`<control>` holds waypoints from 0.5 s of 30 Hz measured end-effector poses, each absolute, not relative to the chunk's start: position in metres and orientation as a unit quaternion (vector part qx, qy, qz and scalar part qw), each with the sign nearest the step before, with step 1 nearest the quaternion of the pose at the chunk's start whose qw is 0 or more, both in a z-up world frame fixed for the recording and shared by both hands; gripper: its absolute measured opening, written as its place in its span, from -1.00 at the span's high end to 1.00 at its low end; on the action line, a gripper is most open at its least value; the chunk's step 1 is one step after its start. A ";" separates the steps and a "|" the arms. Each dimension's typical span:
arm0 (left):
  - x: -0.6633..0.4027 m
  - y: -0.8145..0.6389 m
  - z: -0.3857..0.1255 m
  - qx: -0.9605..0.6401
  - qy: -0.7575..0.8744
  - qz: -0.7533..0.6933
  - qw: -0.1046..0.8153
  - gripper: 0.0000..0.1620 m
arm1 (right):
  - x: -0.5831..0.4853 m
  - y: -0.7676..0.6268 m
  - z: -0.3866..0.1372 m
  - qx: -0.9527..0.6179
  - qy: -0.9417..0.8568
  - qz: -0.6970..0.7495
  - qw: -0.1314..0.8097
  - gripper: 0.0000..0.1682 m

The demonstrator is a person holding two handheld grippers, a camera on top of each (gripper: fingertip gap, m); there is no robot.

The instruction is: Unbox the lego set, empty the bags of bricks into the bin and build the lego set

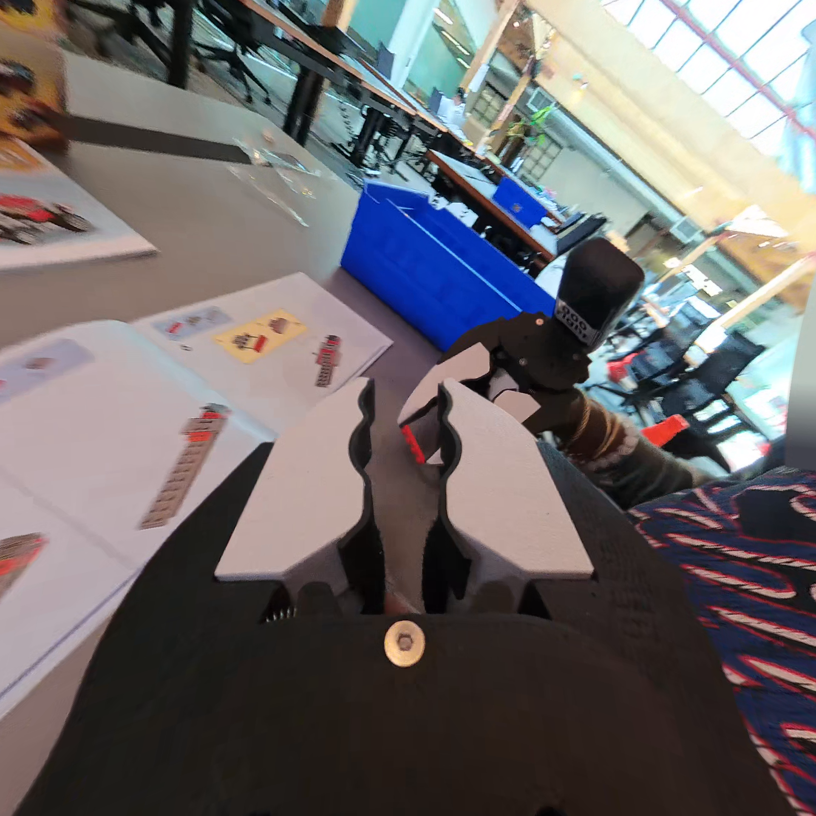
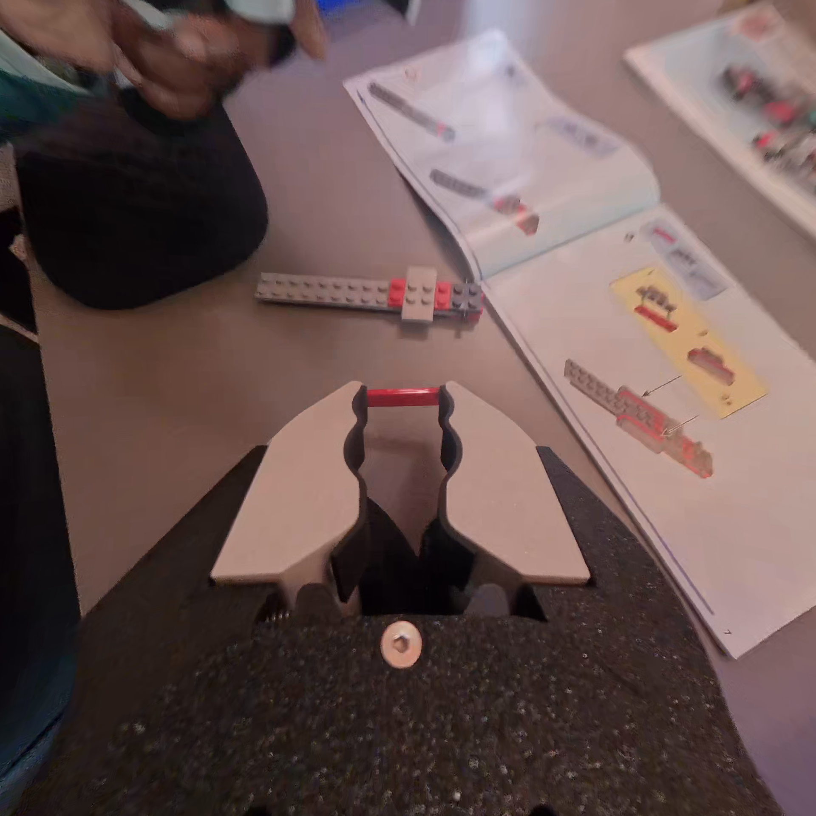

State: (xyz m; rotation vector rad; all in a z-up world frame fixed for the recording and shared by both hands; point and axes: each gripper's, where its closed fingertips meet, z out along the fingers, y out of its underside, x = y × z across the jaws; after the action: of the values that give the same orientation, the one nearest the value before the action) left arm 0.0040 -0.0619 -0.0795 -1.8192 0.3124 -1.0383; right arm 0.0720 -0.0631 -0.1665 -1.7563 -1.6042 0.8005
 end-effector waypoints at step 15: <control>0.004 -0.069 -0.103 -0.759 0.208 -0.354 0.506 0.67 | 0.074 -0.067 -0.189 -0.682 -0.642 0.245 0.251 0.62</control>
State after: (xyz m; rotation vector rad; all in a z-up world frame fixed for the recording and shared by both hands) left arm 0.0039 -0.0693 -0.1032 -1.8309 0.5020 -0.8535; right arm 0.0744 -0.0671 -0.1891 -1.8570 -1.7470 0.6662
